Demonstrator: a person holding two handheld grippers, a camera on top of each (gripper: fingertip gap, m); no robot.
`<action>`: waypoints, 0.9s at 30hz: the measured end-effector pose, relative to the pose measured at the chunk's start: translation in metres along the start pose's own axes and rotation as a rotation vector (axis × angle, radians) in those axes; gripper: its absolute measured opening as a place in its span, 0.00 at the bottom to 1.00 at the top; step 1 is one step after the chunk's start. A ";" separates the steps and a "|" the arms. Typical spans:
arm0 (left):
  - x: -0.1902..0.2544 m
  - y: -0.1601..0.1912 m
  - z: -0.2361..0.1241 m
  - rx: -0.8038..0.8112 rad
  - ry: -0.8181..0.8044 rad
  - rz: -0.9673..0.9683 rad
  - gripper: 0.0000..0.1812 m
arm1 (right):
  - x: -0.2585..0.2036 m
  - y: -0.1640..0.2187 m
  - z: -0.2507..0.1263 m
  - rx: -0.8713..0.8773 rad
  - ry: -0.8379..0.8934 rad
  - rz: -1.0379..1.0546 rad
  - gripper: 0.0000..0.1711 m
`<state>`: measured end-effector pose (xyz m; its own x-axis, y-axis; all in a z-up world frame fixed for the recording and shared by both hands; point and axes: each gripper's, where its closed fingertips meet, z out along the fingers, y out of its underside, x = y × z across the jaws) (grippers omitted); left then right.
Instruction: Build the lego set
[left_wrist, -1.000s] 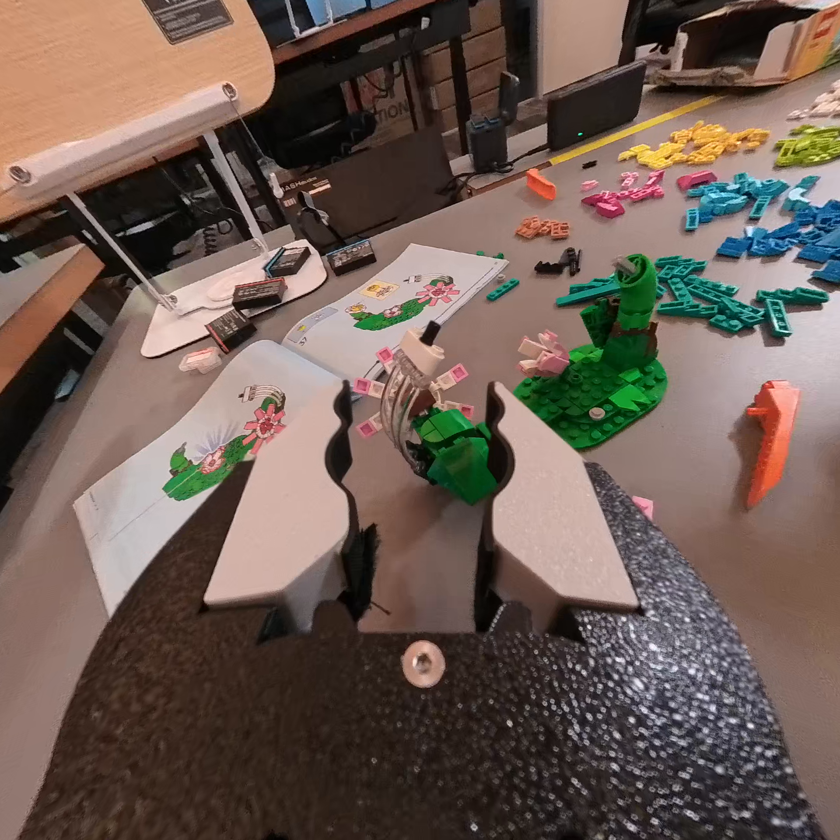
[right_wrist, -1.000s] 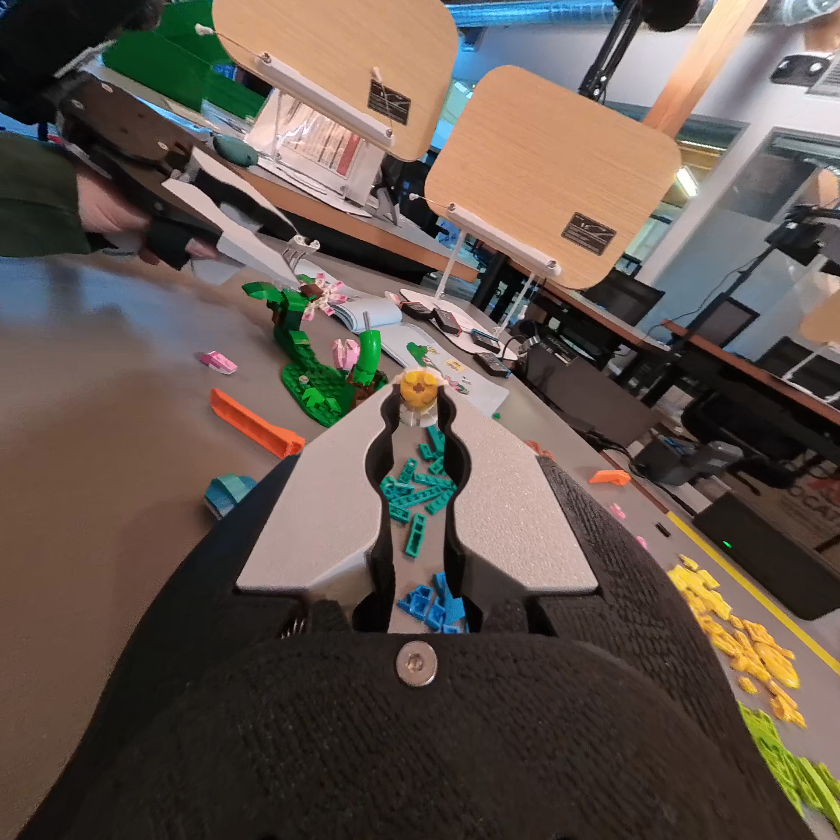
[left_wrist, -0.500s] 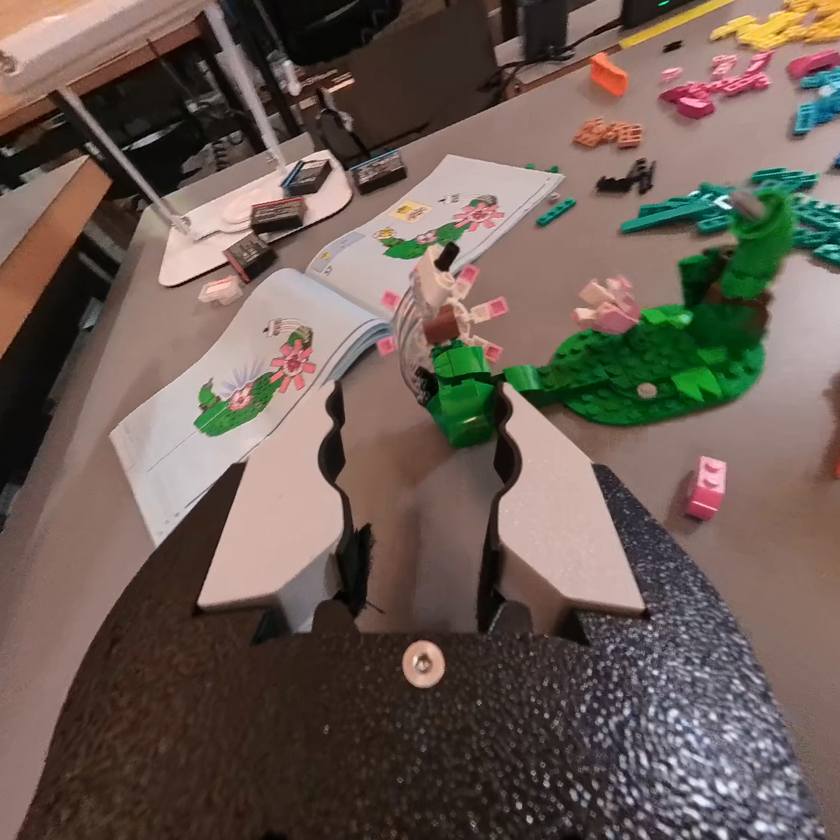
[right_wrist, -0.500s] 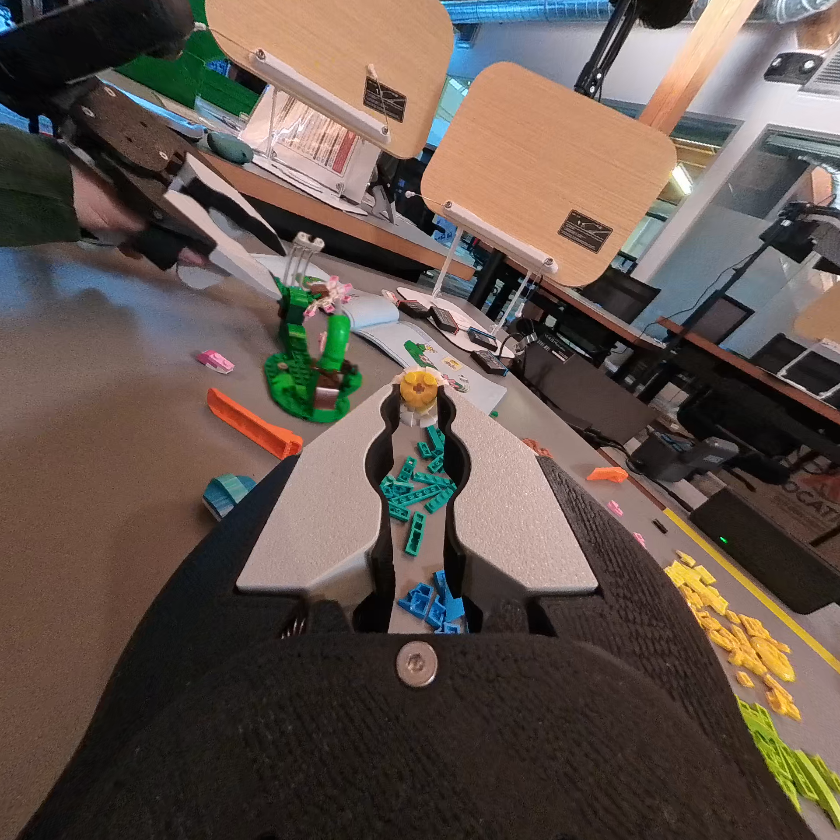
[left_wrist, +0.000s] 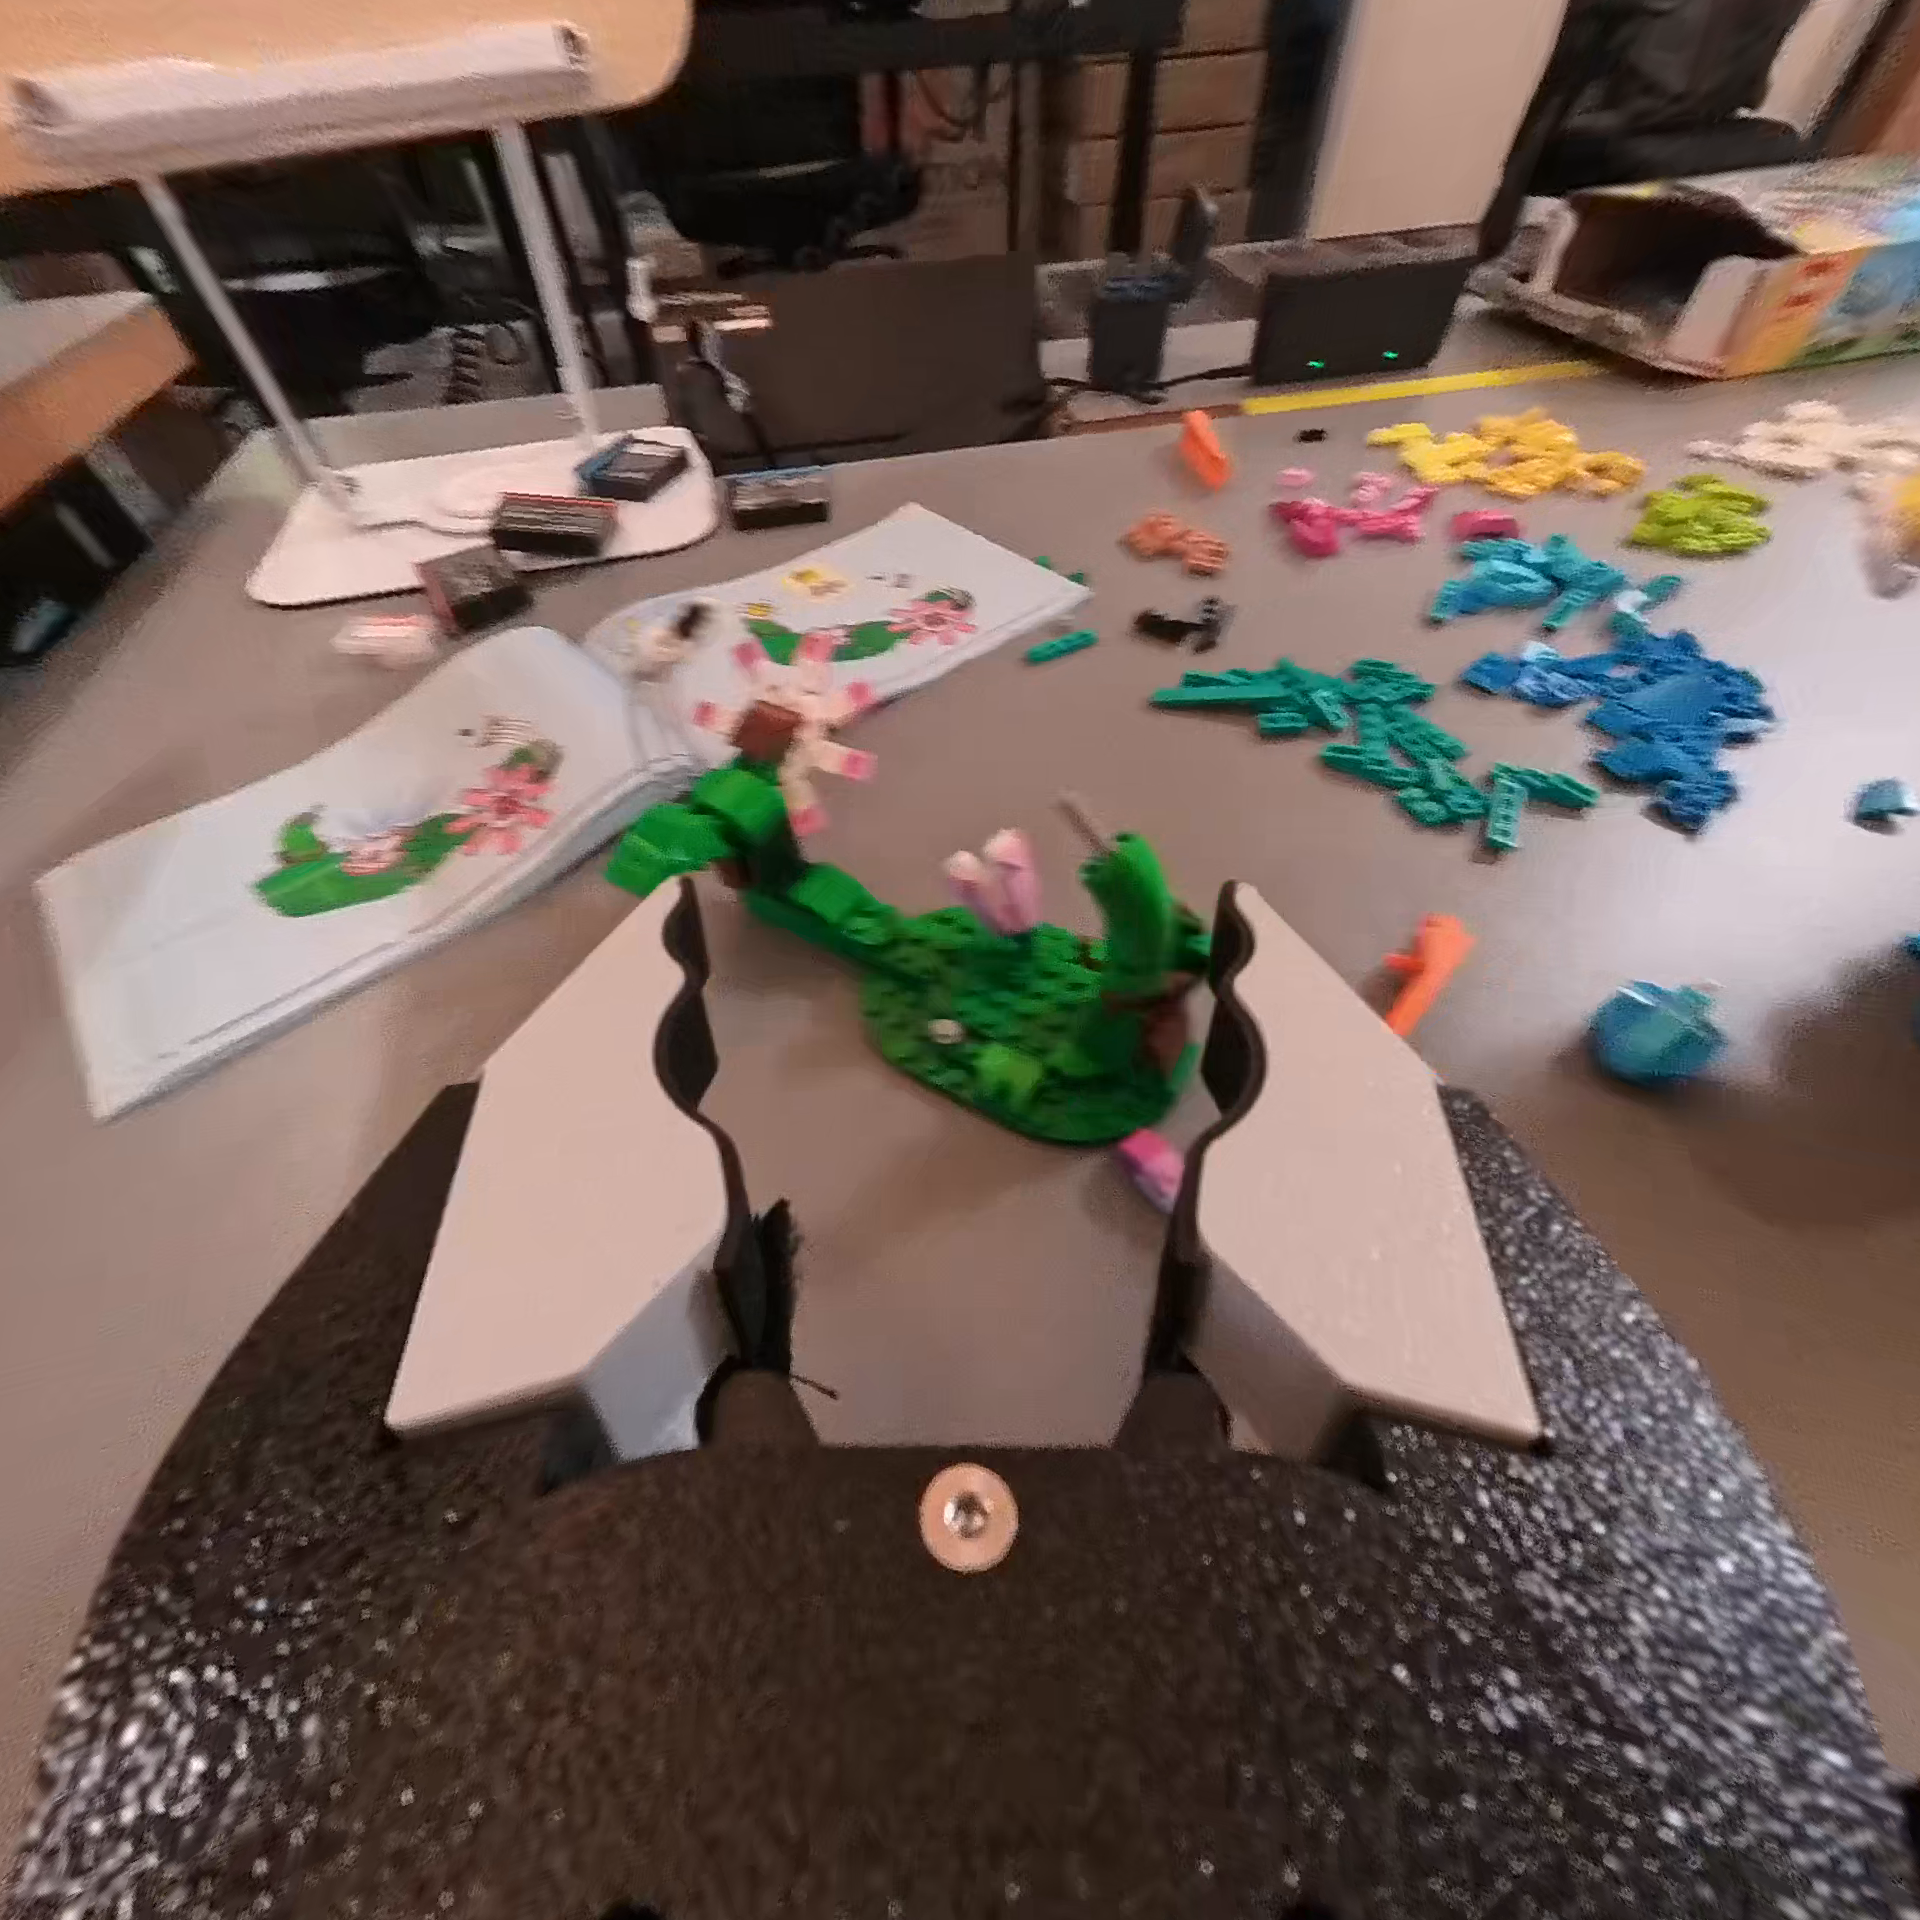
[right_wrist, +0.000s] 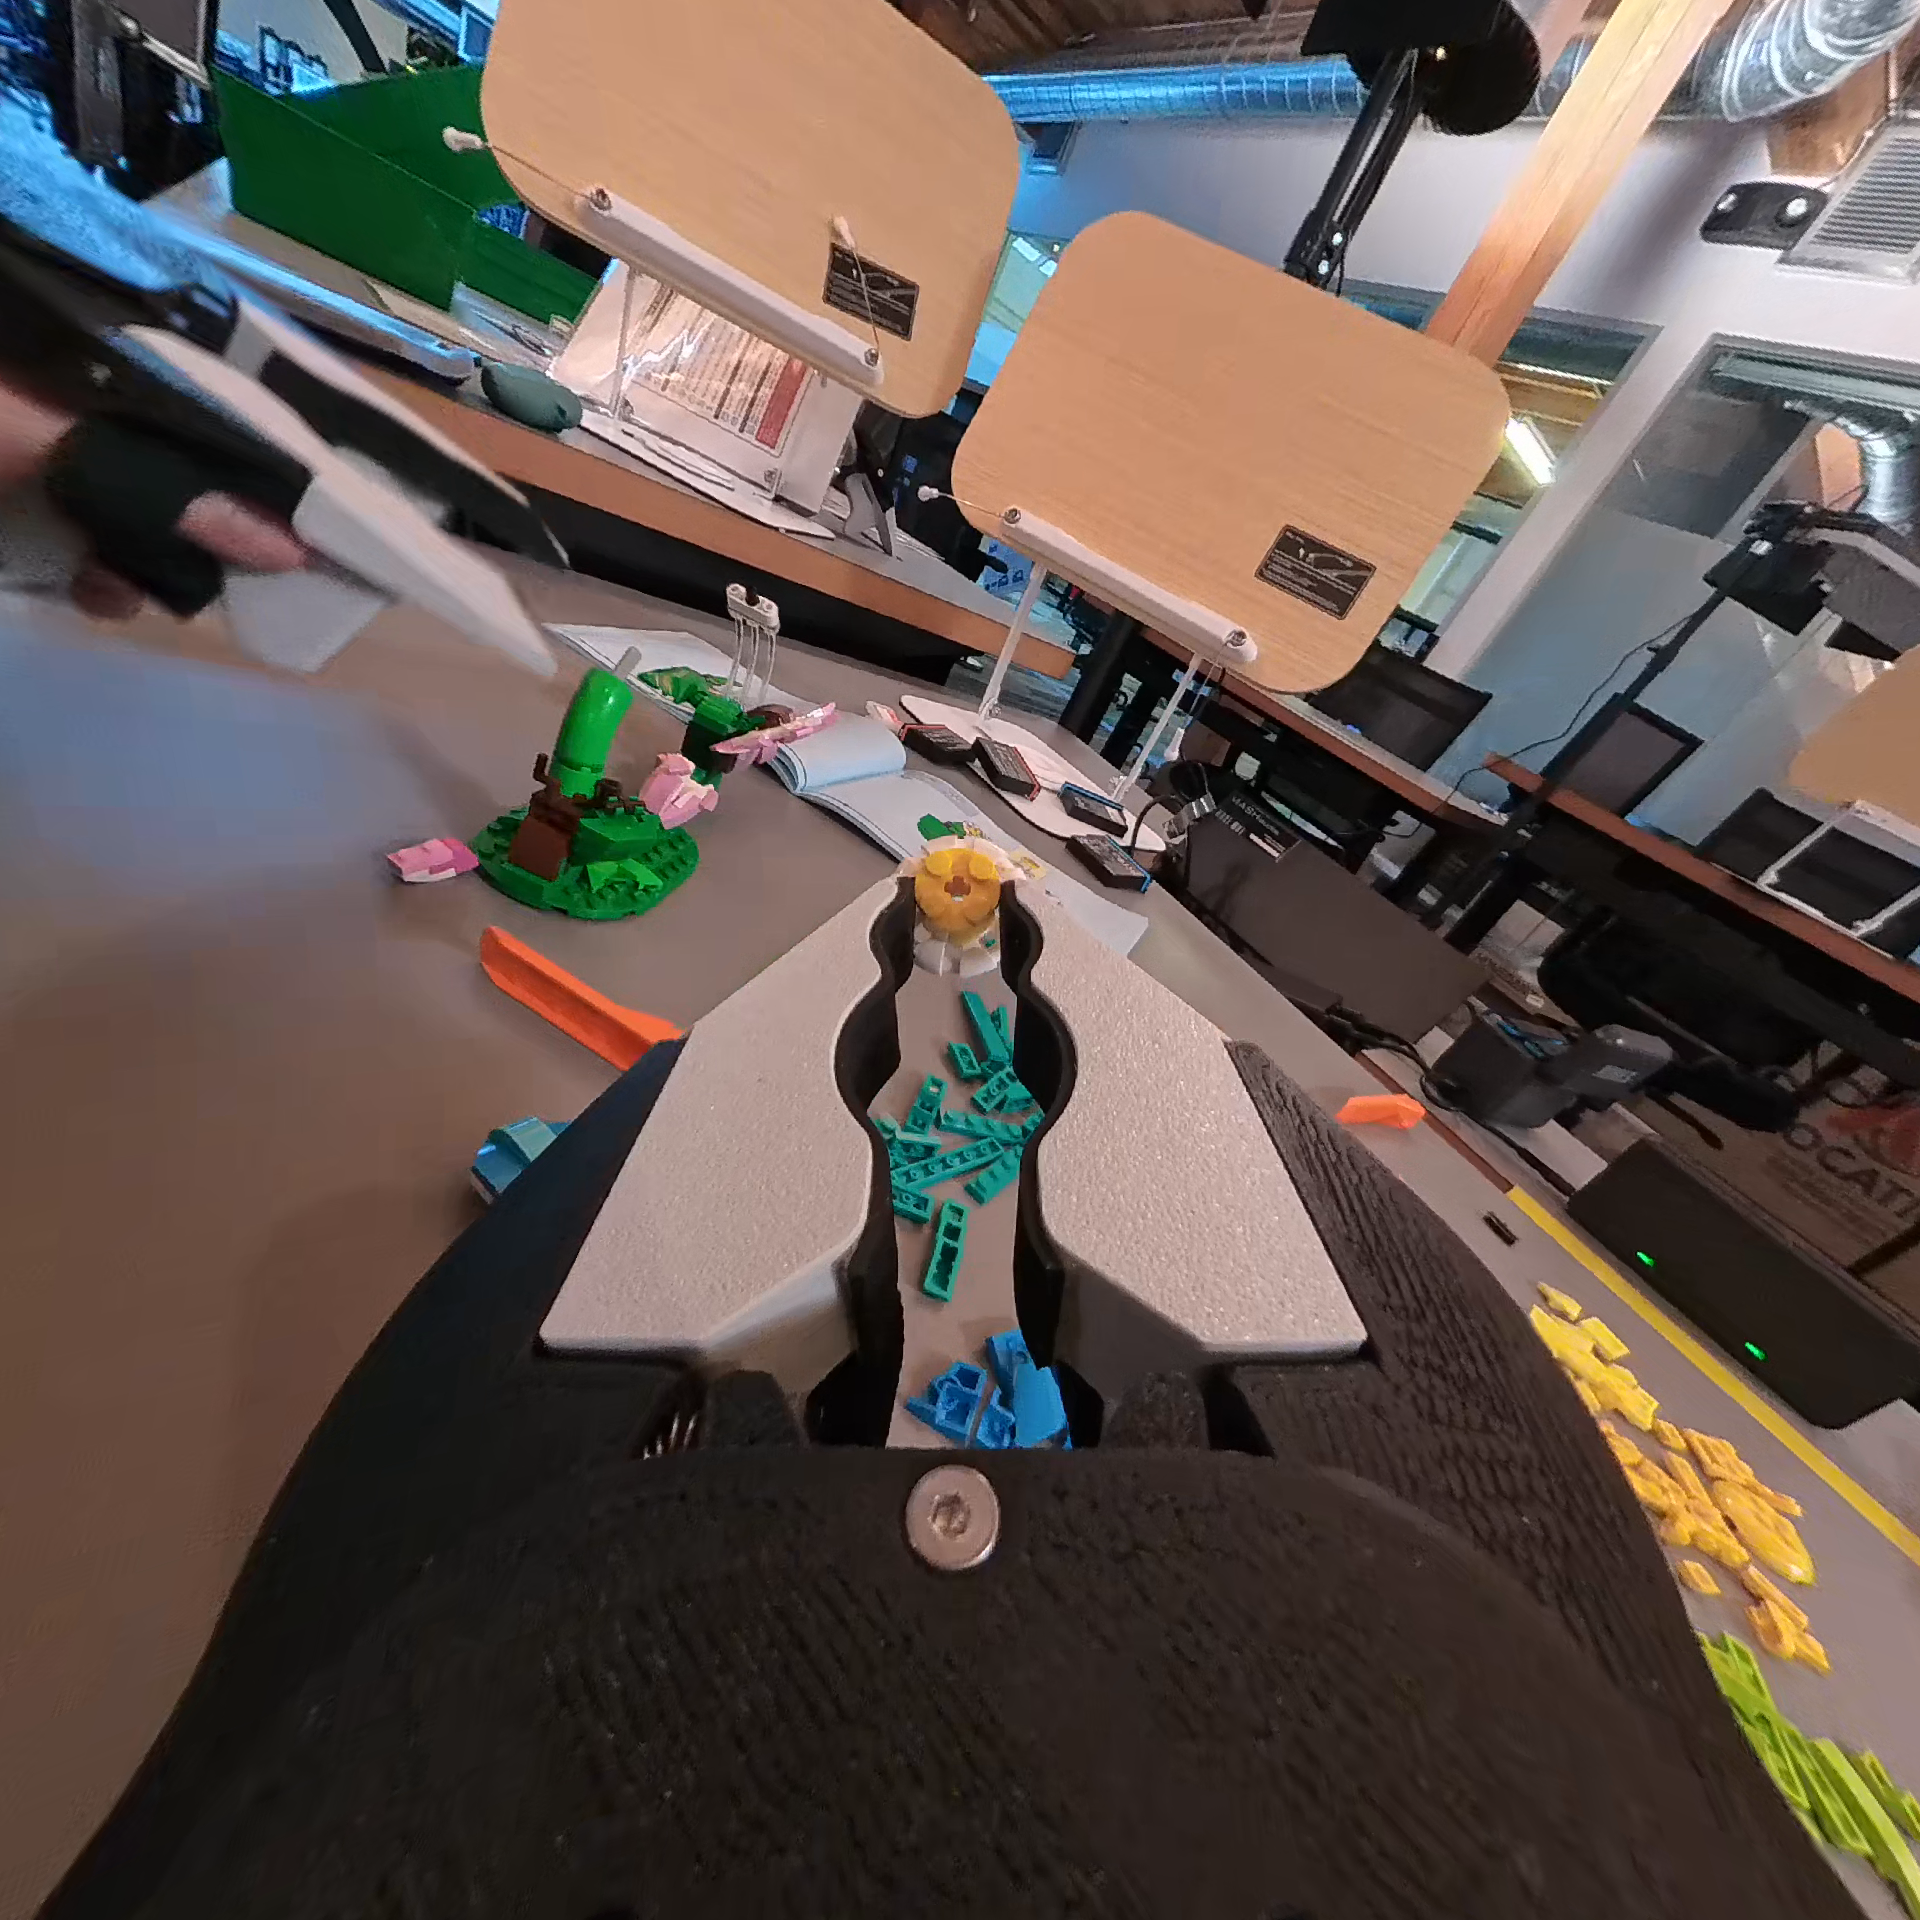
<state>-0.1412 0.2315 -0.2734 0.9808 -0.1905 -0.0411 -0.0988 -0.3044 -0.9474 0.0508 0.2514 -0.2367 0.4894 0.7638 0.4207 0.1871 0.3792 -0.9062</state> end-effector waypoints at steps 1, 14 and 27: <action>0.011 0.002 0.002 -0.004 0.012 0.009 0.53 | -0.001 -0.001 0.000 0.001 -0.002 -0.003 0.08; -0.020 0.022 0.011 -0.079 -0.189 0.060 0.44 | -0.006 0.000 0.002 0.000 -0.029 0.005 0.08; -0.054 0.026 -0.003 -0.042 -0.193 0.108 0.16 | -0.080 -0.049 0.078 0.038 -0.460 0.447 0.09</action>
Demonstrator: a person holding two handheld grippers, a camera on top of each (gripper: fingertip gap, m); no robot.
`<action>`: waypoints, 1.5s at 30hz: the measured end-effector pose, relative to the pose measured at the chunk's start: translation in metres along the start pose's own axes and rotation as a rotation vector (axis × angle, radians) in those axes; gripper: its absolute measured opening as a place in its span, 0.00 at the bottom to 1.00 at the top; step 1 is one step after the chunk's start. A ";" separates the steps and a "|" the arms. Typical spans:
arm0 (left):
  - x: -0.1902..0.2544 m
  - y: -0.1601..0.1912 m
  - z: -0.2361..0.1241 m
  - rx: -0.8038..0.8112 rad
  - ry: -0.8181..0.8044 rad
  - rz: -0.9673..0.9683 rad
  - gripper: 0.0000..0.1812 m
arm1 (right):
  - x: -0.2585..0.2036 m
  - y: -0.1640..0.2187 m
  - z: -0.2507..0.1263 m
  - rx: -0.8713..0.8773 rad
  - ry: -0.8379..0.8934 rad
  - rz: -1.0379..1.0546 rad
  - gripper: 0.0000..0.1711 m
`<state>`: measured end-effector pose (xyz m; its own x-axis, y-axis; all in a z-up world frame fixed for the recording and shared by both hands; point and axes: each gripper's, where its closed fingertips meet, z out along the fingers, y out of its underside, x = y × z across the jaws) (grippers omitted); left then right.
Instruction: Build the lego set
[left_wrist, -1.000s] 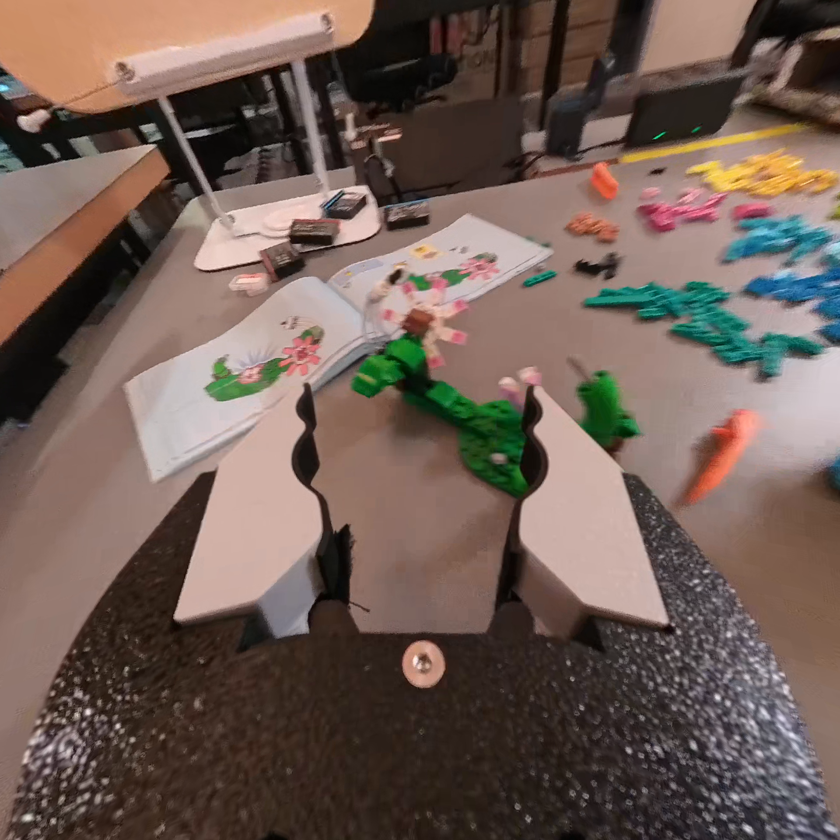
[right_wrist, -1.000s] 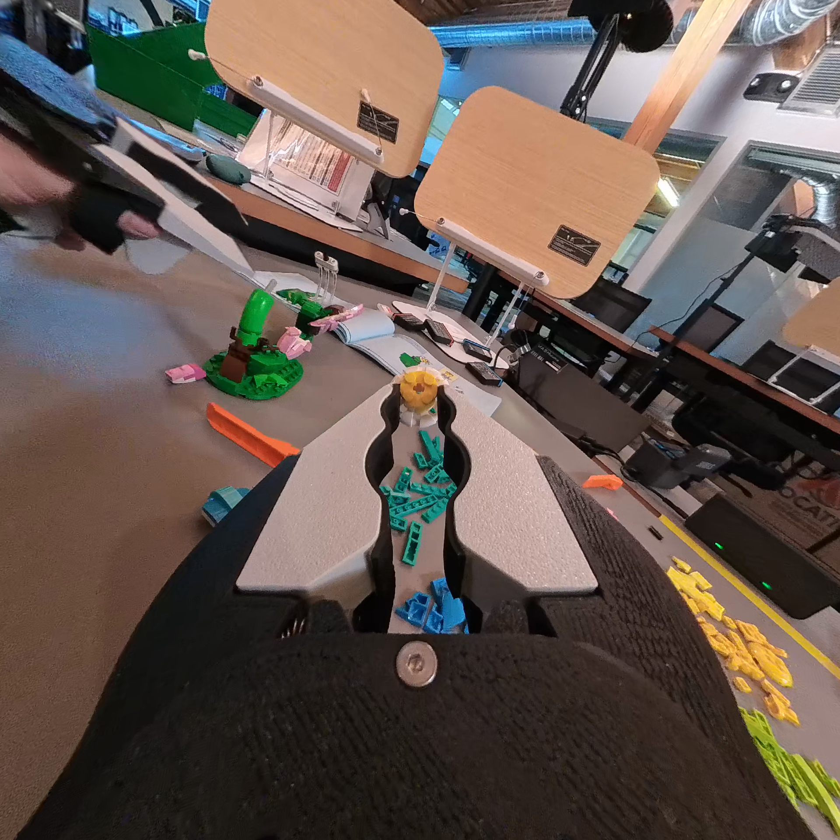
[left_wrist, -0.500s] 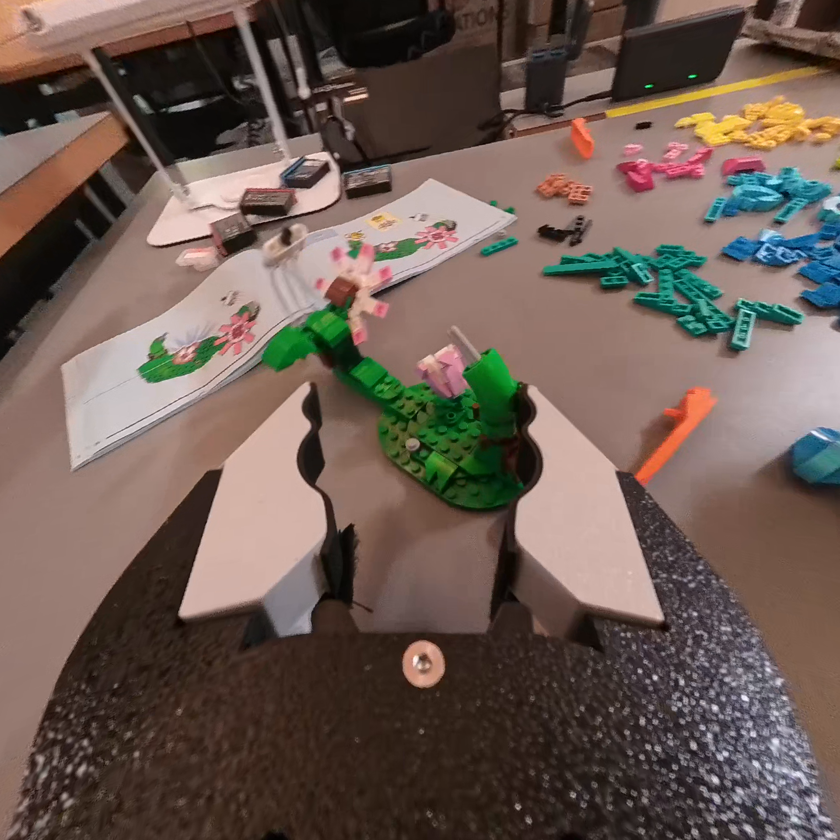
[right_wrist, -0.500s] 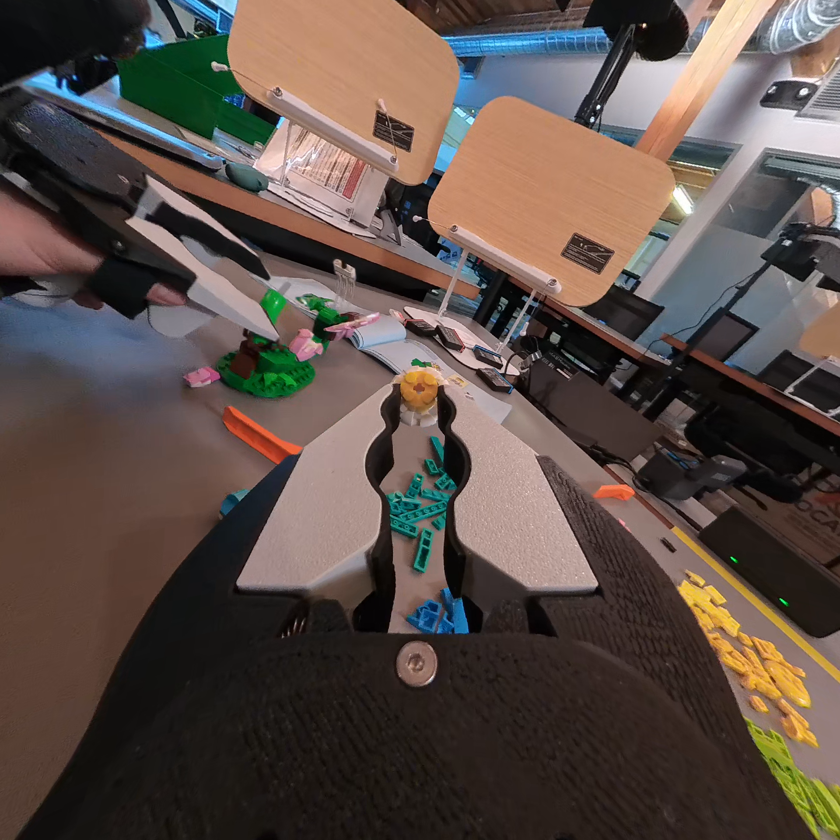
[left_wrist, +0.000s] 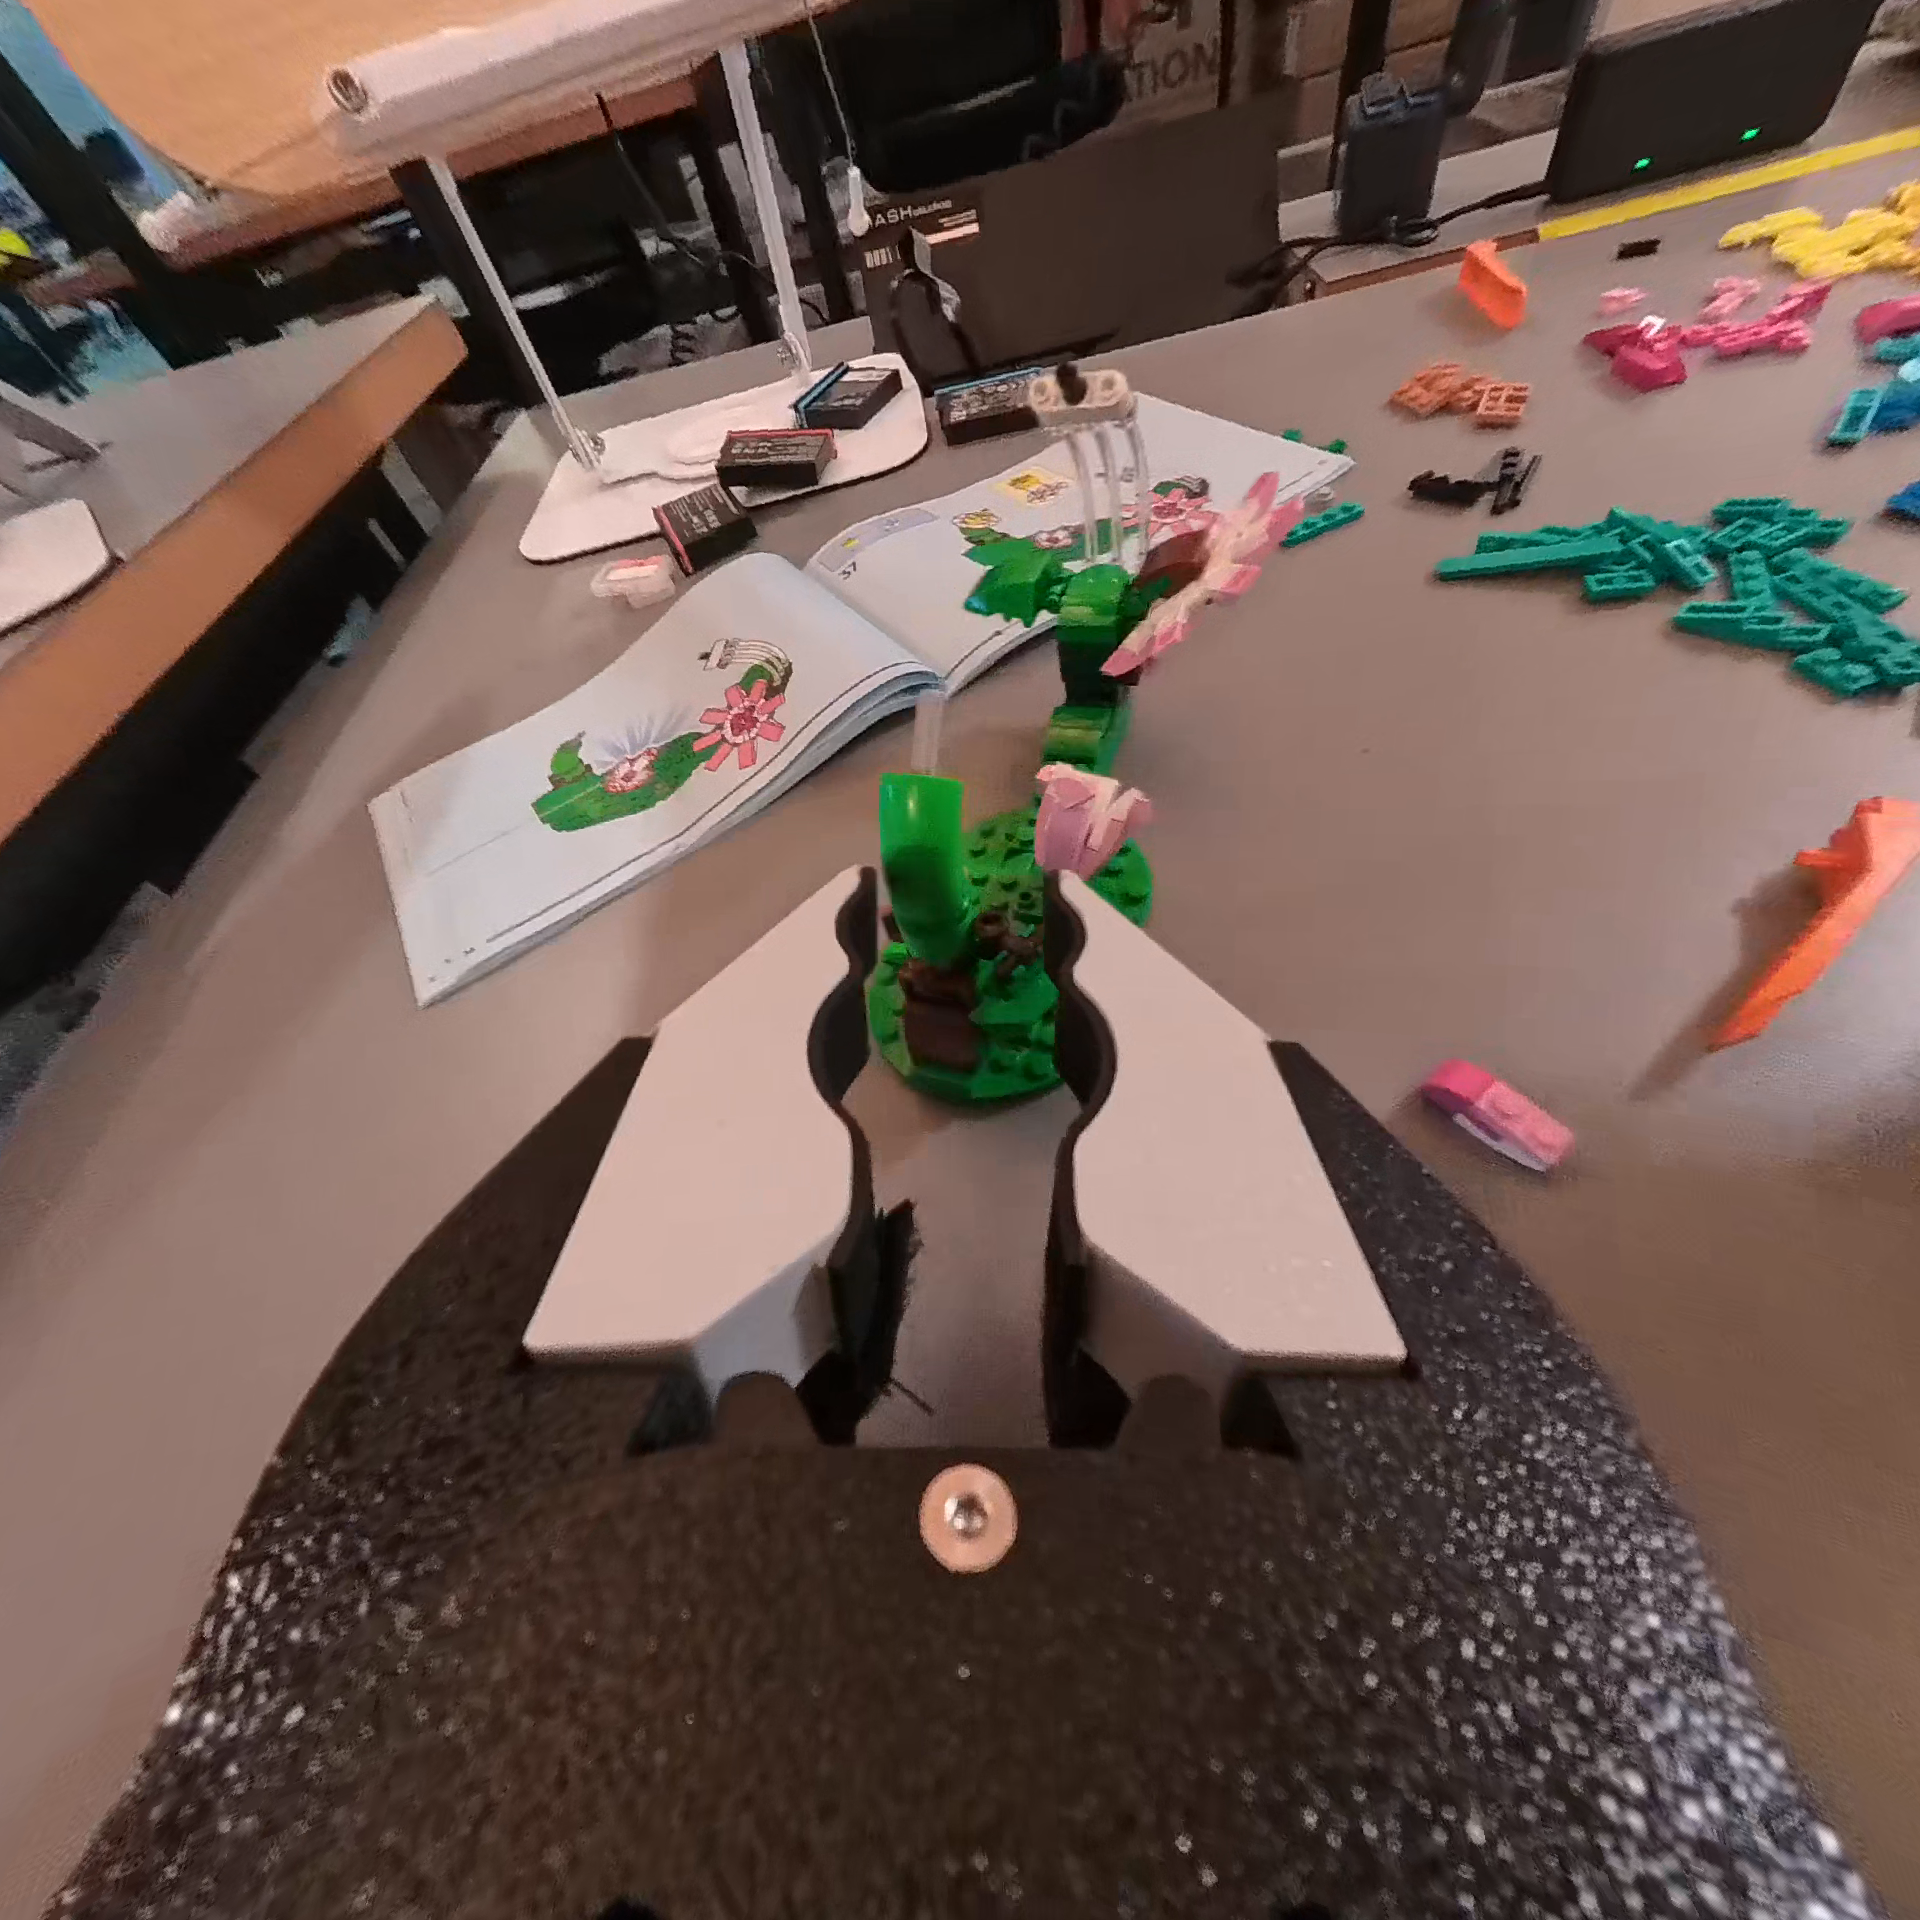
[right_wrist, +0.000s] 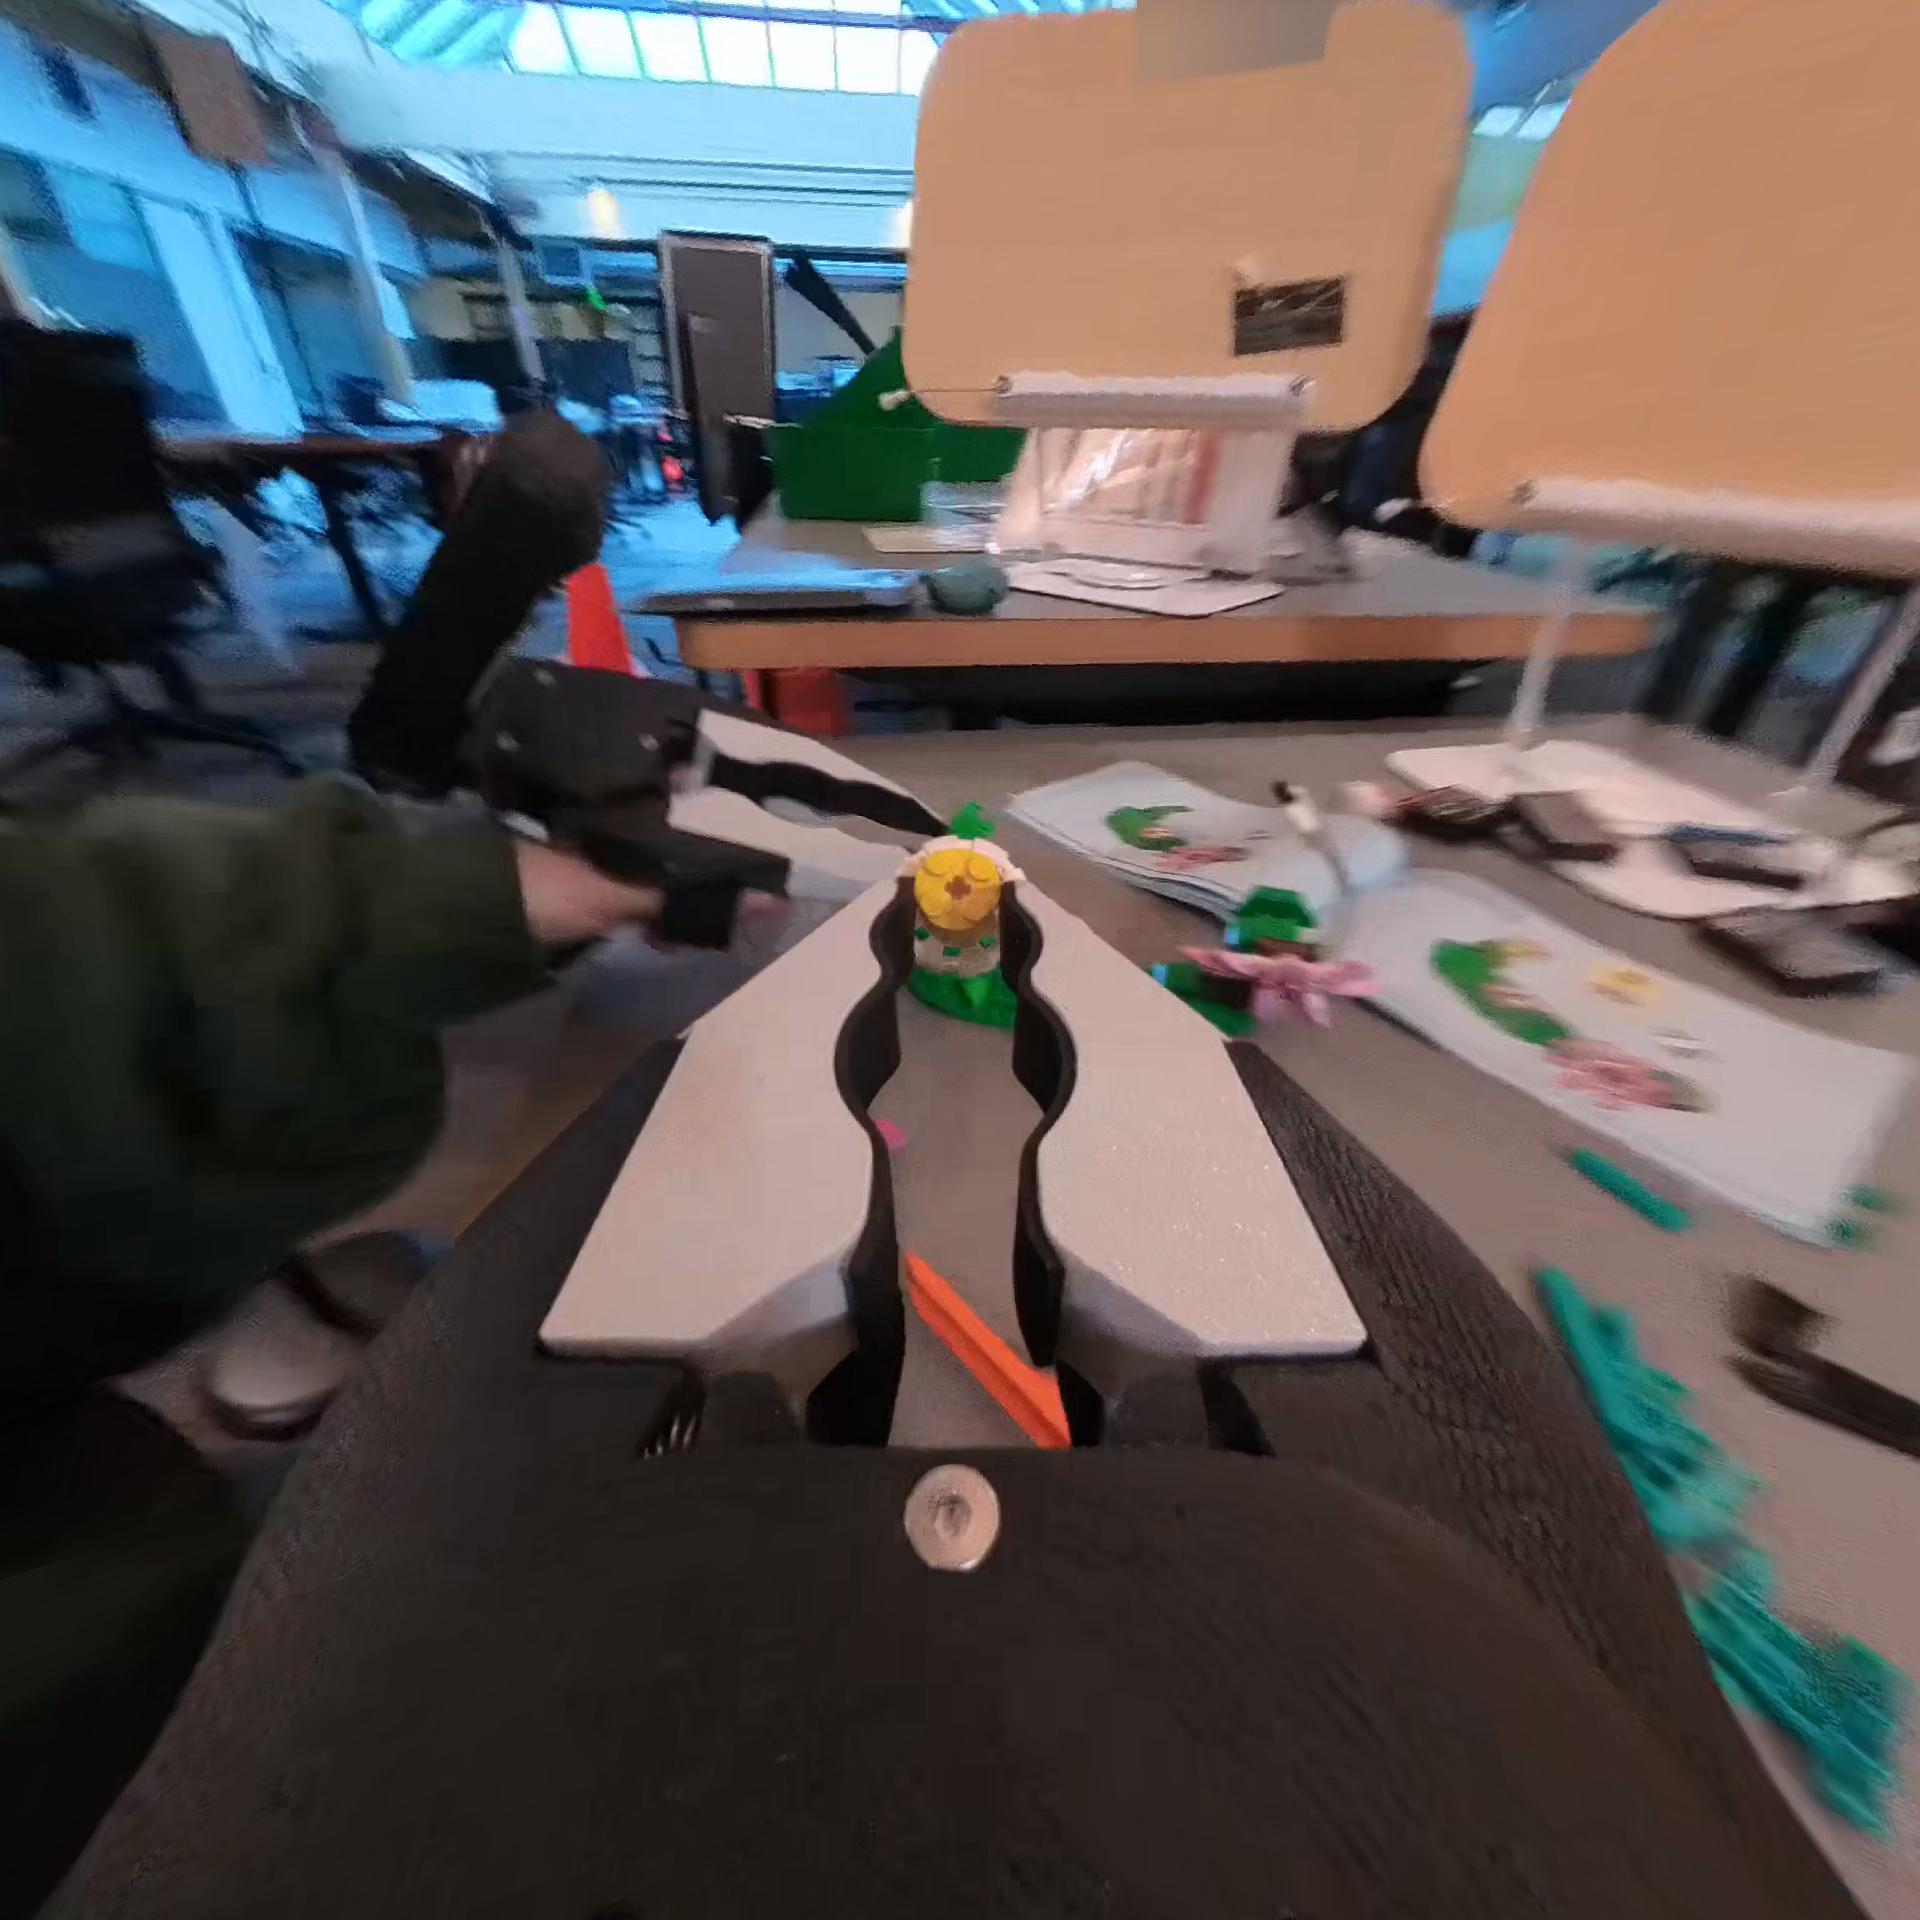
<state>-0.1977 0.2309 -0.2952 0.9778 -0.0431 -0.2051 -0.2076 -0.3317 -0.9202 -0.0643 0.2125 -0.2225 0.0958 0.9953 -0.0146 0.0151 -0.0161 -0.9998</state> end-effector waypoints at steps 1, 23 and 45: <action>-0.002 0.000 0.003 0.003 0.000 0.016 0.17 | -0.001 0.000 0.014 -0.004 -0.034 0.069 0.09; 0.018 -0.010 0.011 0.101 0.389 -0.010 0.07 | 0.031 0.021 0.107 0.035 -0.365 1.256 0.08; 0.030 -0.008 0.011 0.085 0.460 -0.004 0.07 | 0.029 0.042 0.107 -0.106 -0.246 1.014 0.08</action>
